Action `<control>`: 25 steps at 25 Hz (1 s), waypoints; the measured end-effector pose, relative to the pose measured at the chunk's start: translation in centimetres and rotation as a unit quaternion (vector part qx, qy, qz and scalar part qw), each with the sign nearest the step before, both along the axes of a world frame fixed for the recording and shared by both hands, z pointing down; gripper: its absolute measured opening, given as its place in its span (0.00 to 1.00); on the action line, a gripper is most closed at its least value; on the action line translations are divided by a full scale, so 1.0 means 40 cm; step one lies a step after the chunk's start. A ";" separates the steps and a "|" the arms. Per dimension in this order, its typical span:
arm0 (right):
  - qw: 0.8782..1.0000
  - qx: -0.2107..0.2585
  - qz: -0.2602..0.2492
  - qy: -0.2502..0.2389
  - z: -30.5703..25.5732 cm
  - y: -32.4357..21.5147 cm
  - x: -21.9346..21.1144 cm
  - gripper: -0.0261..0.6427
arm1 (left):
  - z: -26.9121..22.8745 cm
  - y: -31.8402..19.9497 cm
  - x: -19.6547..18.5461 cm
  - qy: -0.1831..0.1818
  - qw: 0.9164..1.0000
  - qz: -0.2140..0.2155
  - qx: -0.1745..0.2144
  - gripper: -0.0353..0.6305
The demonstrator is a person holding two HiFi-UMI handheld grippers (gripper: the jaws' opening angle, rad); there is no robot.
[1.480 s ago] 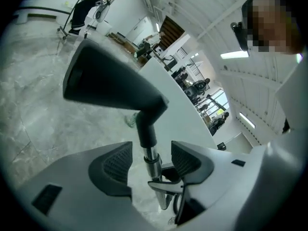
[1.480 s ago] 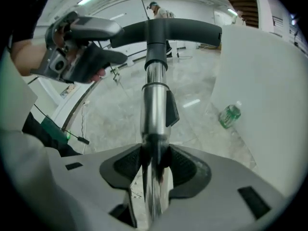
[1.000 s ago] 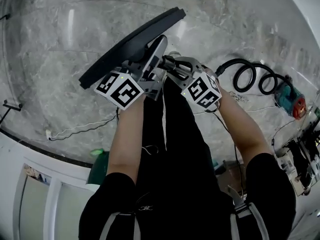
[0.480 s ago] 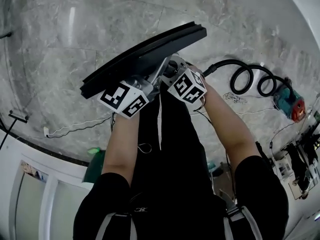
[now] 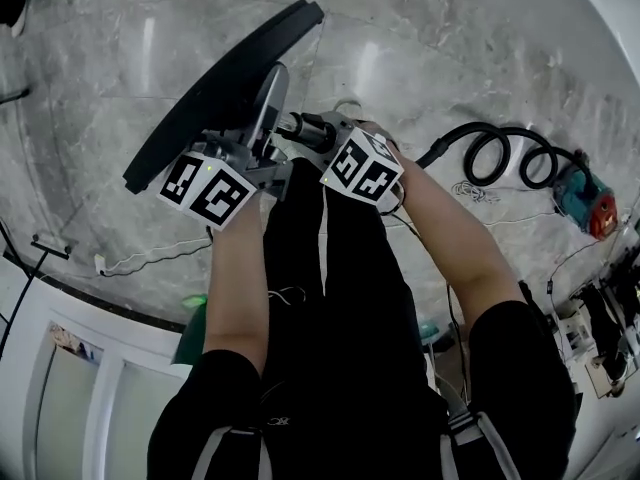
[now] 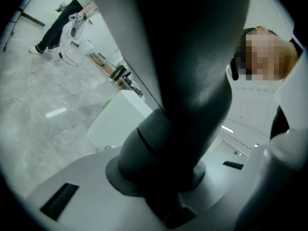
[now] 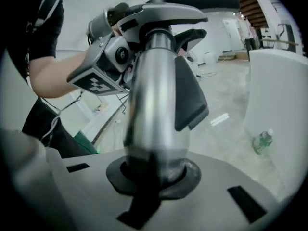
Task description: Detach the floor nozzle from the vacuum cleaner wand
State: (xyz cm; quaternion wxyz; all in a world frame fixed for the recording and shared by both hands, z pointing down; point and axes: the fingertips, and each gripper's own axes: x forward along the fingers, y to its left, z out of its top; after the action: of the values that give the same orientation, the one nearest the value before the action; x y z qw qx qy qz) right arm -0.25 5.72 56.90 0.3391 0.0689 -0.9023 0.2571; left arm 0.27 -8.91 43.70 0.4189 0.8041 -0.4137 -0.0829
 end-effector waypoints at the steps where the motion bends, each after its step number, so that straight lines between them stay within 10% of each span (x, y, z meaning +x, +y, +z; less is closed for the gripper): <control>1: 1.000 -0.015 -0.012 -0.007 -0.007 0.007 -0.012 0.13 | -0.008 0.002 -0.012 0.012 1.000 0.005 0.008 0.18; 8: 0.991 0.064 0.056 0.099 0.027 -0.054 -0.044 0.12 | 0.032 -0.039 -0.111 0.030 0.997 -0.067 -0.034 0.18; 14: 0.993 -0.093 -0.071 -0.027 -0.016 0.073 -0.105 0.12 | -0.002 0.015 -0.122 0.044 0.999 -0.020 0.025 0.18; 16: 0.999 -0.006 -0.006 0.033 0.007 0.027 -0.095 0.12 | -0.006 0.022 -0.121 0.059 0.998 0.003 0.035 0.18; 20: 0.972 0.143 0.093 0.160 0.064 -0.072 -0.059 0.12 | 0.034 -0.008 -0.155 0.045 0.998 -0.043 -0.001 0.18; 23: 0.997 -0.045 -0.028 0.061 0.064 0.056 -0.101 0.12 | 0.067 0.010 -0.176 0.055 0.997 -0.039 -0.021 0.18; 25: 0.969 -0.210 -0.123 -0.049 -0.003 0.163 -0.109 0.12 | 0.048 0.042 -0.153 0.089 0.996 0.012 -0.005 0.18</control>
State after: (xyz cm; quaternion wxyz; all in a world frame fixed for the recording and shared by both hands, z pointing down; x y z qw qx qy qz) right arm -4.60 12.26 56.79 0.3300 -0.1286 -0.8453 0.4001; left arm -5.86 -7.22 45.63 0.4595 0.7960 -0.3654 -0.1472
